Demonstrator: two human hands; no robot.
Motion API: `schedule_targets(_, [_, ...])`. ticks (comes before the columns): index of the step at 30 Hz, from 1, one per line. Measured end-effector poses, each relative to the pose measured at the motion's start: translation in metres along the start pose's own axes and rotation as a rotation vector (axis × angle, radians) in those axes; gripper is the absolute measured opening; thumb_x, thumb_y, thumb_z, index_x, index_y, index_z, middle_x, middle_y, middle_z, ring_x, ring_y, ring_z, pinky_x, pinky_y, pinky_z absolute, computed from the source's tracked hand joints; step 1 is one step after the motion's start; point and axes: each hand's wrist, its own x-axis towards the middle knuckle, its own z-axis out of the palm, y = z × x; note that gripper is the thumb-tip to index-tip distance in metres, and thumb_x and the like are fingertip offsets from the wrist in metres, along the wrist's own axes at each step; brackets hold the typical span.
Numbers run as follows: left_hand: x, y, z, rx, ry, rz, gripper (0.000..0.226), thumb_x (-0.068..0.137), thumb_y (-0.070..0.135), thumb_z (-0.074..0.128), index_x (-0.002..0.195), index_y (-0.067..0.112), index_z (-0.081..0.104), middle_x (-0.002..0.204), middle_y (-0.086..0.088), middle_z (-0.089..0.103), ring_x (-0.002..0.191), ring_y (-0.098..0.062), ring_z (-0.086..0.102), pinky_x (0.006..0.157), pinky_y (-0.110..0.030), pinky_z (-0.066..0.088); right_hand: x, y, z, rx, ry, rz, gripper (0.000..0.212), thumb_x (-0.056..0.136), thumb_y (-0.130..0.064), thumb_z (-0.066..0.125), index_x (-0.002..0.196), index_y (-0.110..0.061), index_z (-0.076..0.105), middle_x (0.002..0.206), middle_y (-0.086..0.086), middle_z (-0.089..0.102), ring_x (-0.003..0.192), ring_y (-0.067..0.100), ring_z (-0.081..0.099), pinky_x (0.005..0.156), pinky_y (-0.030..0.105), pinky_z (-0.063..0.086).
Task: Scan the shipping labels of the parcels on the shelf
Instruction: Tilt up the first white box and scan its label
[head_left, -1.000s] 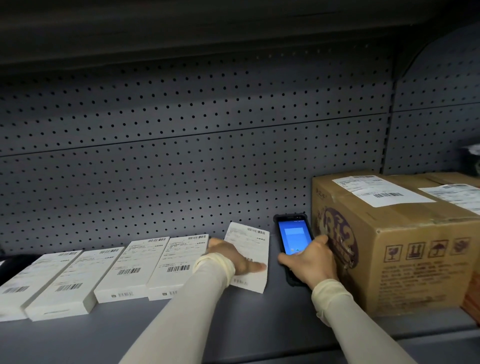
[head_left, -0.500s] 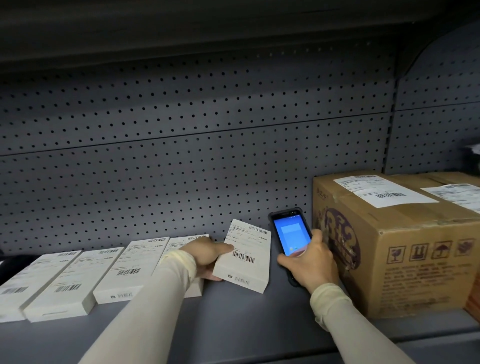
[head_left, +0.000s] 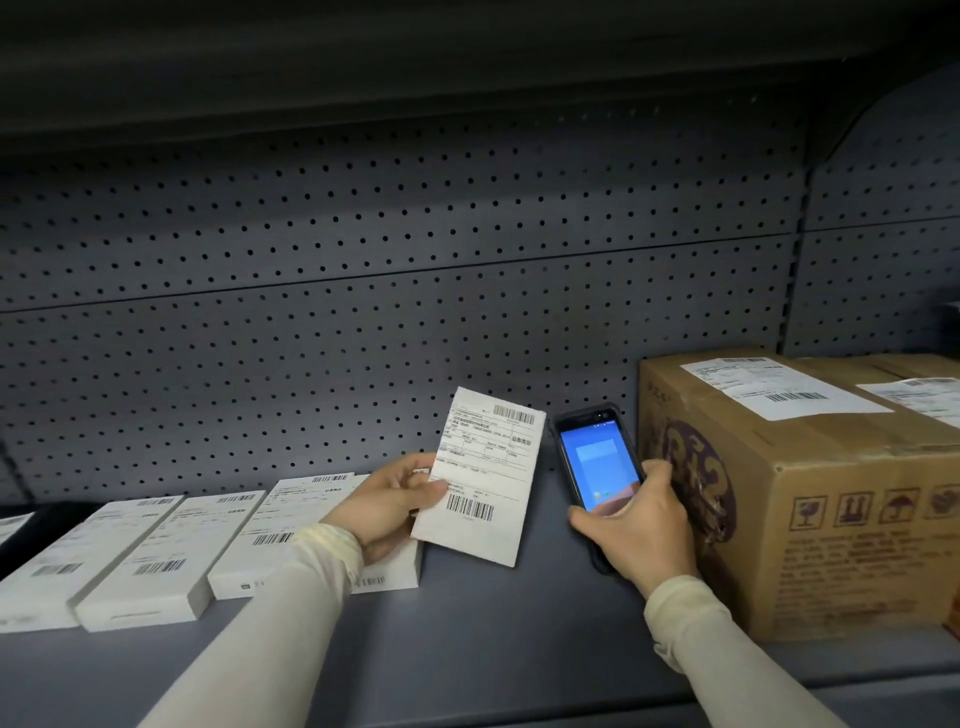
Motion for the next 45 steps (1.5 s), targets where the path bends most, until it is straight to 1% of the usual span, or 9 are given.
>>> schedule_targets(4, [-0.001, -0.004, 0.006, 0.042, 0.13, 0.045, 0.049, 0.085, -0.014, 0.053, 0.131, 0.0, 0.042, 0.107, -0.026, 0.063, 0.091, -0.033, 0.066, 0.089, -0.041, 0.054, -0.002, -0.005, -0.006, 0.03, 0.0, -0.016, 0.08, 0.062, -0.027, 0.089, 0.118, -0.014, 0.033, 0.087, 0.002, 0.066, 0.085, 0.02, 0.061, 0.067, 0.026, 0.041])
schedule_targets(7, [-0.004, -0.001, 0.014, 0.13, 0.118, 0.094, 0.096, 0.08, -0.018, 0.056, 0.141, 0.044, 0.017, 0.096, -0.015, 0.057, 0.093, -0.03, 0.064, 0.081, -0.041, 0.054, -0.004, -0.008, -0.009, 0.032, 0.001, -0.033, 0.08, 0.064, -0.027, 0.088, 0.119, -0.014, 0.032, 0.086, 0.002, 0.066, 0.086, 0.019, 0.063, 0.067, 0.026, 0.041])
schedule_targets(9, [-0.007, 0.002, 0.018, 0.195, 0.104, 0.114, 0.105, 0.077, -0.019, 0.055, 0.14, 0.055, 0.015, 0.099, -0.013, 0.057, 0.095, -0.03, 0.065, 0.075, -0.041, 0.057, -0.005, -0.009, -0.01, 0.021, 0.014, -0.036, 0.081, 0.063, -0.028, 0.088, 0.12, -0.013, 0.032, 0.081, -0.002, 0.065, 0.084, 0.018, 0.063, 0.07, 0.027, 0.044])
schedule_targets(13, [-0.007, 0.009, 0.02, 0.257, 0.121, 0.178, 0.083, 0.076, -0.018, 0.052, 0.122, 0.051, 0.043, 0.091, -0.009, 0.051, 0.081, -0.028, 0.061, 0.069, -0.042, 0.056, -0.005, -0.004, -0.01, 0.003, 0.029, -0.035, 0.084, 0.06, -0.031, 0.088, 0.121, -0.013, 0.034, 0.076, -0.005, 0.066, 0.083, 0.019, 0.064, 0.074, 0.032, 0.049])
schedule_targets(19, [-0.005, 0.011, 0.017, 0.357, 0.116, 0.199, 0.099, 0.067, -0.006, 0.063, 0.14, 0.046, 0.023, 0.101, -0.022, 0.053, 0.085, -0.034, 0.058, 0.077, -0.039, 0.052, -0.003, 0.004, -0.008, 0.014, 0.027, -0.013, 0.085, 0.058, -0.031, 0.088, 0.121, -0.014, 0.033, 0.082, -0.001, 0.068, 0.087, 0.021, 0.064, 0.072, 0.031, 0.047])
schedule_targets(24, [-0.001, 0.011, 0.015, 0.427, 0.057, 0.295, 0.095, 0.068, -0.003, 0.066, 0.138, 0.045, 0.023, 0.111, 0.006, 0.065, 0.107, -0.008, 0.058, 0.088, -0.022, 0.048, -0.003, 0.005, -0.007, -0.001, 0.021, -0.026, 0.085, 0.06, -0.032, 0.088, 0.122, -0.016, 0.032, 0.092, 0.004, 0.065, 0.089, 0.022, 0.063, 0.068, 0.026, 0.043])
schedule_targets(33, [0.006, 0.018, 0.02, 0.42, 0.149, 0.457, 0.042, 0.085, 0.011, 0.067, 0.109, 0.038, 0.046, 0.093, 0.004, 0.068, 0.079, -0.008, 0.065, 0.063, -0.02, 0.051, -0.003, 0.005, -0.005, -0.009, 0.037, -0.03, 0.085, 0.059, -0.031, 0.088, 0.122, -0.012, 0.035, 0.087, 0.002, 0.068, 0.089, 0.022, 0.062, 0.066, 0.027, 0.042])
schedule_targets(38, [0.007, 0.017, 0.007, 0.445, 0.202, 0.402, 0.007, 0.096, 0.024, 0.051, 0.101, 0.028, 0.051, 0.092, -0.004, 0.07, 0.08, -0.019, 0.064, 0.067, -0.035, 0.052, -0.003, 0.005, -0.007, 0.017, -0.008, -0.002, 0.088, 0.058, -0.032, 0.089, 0.122, -0.013, 0.032, 0.093, 0.005, 0.066, 0.089, 0.021, 0.063, 0.063, 0.022, 0.04])
schedule_targets(45, [0.002, 0.025, 0.001, 0.433, 0.212, 0.355, 0.033, 0.087, 0.051, 0.047, 0.102, 0.022, 0.053, 0.085, 0.003, 0.063, 0.078, -0.018, 0.053, 0.074, -0.037, 0.045, -0.01, -0.008, -0.017, 0.002, -0.048, -0.011, 0.081, 0.061, -0.03, 0.09, 0.106, -0.021, 0.023, 0.089, 0.001, 0.058, 0.086, 0.018, 0.059, 0.066, 0.022, 0.043])
